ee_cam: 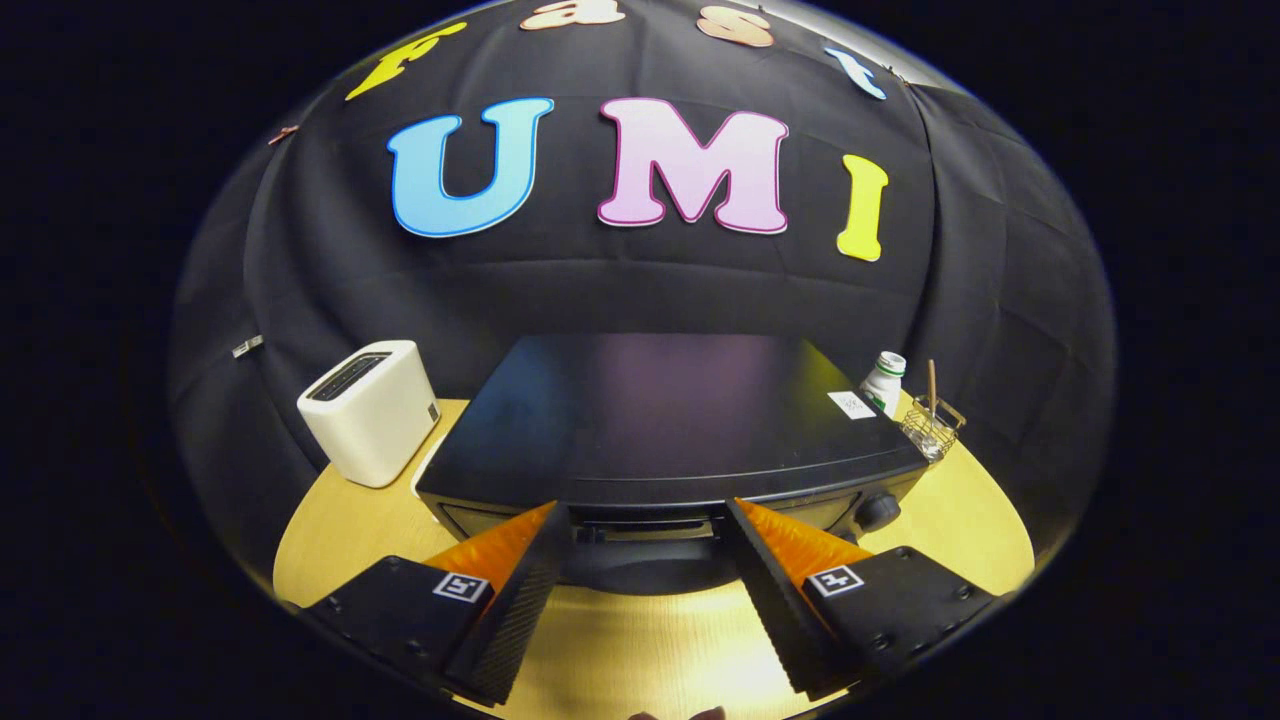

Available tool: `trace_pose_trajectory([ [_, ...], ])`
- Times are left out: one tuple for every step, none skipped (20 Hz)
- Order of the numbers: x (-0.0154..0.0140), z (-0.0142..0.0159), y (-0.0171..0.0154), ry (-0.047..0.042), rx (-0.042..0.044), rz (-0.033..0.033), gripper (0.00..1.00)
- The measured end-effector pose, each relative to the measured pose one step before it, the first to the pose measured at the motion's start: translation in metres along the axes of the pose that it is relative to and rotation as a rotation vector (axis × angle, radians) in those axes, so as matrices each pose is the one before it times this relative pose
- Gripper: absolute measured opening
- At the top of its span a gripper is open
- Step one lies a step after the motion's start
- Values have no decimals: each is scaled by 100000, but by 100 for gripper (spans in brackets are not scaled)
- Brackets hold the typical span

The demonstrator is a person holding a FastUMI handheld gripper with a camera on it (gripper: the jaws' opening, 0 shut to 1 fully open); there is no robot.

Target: Open the toaster oven, put the food inside, and close the toaster oven door.

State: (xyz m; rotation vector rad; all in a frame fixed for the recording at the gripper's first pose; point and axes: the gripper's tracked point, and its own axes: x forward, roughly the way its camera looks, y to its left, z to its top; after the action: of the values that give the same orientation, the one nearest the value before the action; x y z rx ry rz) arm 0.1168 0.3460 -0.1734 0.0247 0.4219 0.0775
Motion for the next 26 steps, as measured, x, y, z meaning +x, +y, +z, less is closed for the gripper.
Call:
trace_pose_trajectory([
  [-272, -257, 93, 688, 132, -117, 100],
  [-415, -292, -36, 67, -357, -8, 100],
  [-548, -424, -76, 133, -326, 31, 100],
  [-515, -529, -59, 266, -263, -114, 100],
  [-593, -902, -77, 1452, 155, 4, 99],
  [-540, -650, -50, 10, 74, -12, 99],
  [-513, -908, -47, 1107, -608, 21, 99],
  [-603, -752, -6, 483, -568, -15, 99],
  [-486, -891, -17, 1002, -294, 315, 99],
  [-301, -816, -51, 527, 329, 273, 99],
  [-360, -845, -38, 1317, 329, 425, 99],
  [-205, -846, -74, 1218, 347, 409, 99],
  [-184, -747, -32, 1293, 416, 281, 99],
  [81, -779, -106, 1517, 302, 228, 99],
  [43, -701, -137, 1586, 180, -4, 99],
  [-96, -949, -42, 1703, 2, 173, 99],
  [-79, -828, 37, 1978, -182, 279, 100],
  [-8, -875, -58, 2137, -431, 141, 100],
  [3, -797, -140, 1982, -691, -66, 100],
  [69, -811, -18, 1896, -984, 92, 100],
  [174, -804, -68, 2582, -1104, 408, 100],
  [206, -761, -90, 2380, -654, 420, 100],
  [140, -670, -110, 2066, -365, 579, 100],
  [55, -561, -136, 1933, 124, 507, 100],
  [-63, -507, -57, 1361, 221, 694, 100],
  [-187, -365, -235, 707, -31, 329, 100],
])
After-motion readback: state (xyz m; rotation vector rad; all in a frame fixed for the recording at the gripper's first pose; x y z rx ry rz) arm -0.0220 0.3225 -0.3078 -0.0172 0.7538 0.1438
